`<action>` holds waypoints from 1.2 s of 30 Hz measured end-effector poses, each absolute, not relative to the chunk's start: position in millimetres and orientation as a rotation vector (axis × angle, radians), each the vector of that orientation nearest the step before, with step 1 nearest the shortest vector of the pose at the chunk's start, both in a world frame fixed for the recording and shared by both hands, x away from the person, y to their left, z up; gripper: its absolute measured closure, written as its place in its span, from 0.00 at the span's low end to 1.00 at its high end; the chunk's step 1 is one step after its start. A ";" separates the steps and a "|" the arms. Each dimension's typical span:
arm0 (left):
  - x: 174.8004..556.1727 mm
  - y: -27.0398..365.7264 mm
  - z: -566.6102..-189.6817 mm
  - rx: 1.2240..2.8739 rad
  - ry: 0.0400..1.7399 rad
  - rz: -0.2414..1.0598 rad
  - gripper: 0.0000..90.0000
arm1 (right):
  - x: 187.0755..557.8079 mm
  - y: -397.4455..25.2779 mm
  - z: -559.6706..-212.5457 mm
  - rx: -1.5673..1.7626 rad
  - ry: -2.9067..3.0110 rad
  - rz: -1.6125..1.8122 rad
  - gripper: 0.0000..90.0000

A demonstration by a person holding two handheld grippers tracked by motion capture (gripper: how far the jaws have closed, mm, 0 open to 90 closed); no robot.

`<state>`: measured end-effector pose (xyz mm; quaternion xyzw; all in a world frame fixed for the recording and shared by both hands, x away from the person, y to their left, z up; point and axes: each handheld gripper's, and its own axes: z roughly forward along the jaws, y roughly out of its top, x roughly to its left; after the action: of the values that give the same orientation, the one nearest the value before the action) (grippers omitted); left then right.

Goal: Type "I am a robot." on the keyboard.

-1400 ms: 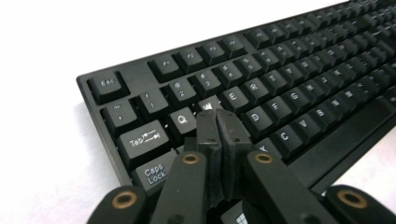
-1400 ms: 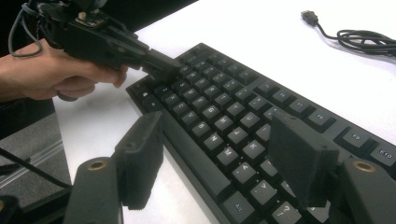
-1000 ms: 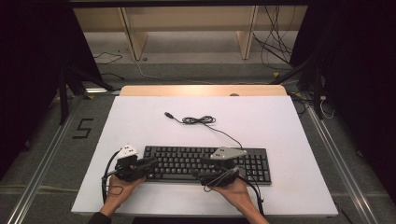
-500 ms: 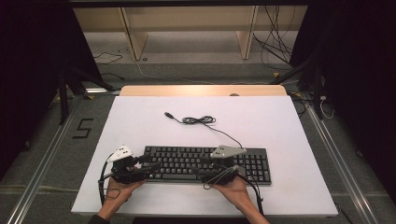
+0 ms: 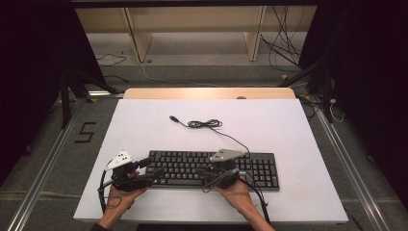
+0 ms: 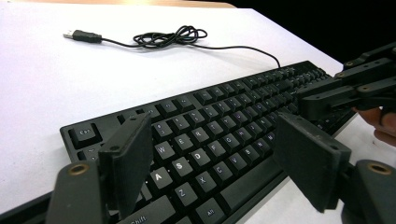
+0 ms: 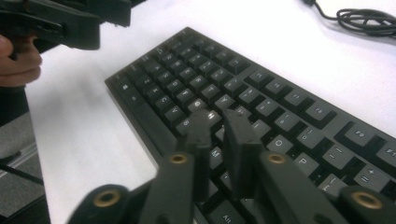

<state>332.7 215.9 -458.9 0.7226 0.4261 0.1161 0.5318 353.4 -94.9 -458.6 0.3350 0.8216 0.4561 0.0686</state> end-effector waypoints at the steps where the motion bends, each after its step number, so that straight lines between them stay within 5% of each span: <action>1: 332.4 215.6 -458.8 1.725 1.015 0.278 0.30 | 354.0 -93.6 -459.5 1.007 2.477 1.368 0.96; 36: 324.7 212.1 -457.3 1.739 0.989 0.261 0.26 | 360.0 -75.3 -478.4 1.017 2.536 1.218 1.00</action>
<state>324.7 212.1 -457.3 0.7293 0.4147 0.1096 0.5331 360.0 -75.3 -478.4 0.3389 0.8454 0.4061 0.0747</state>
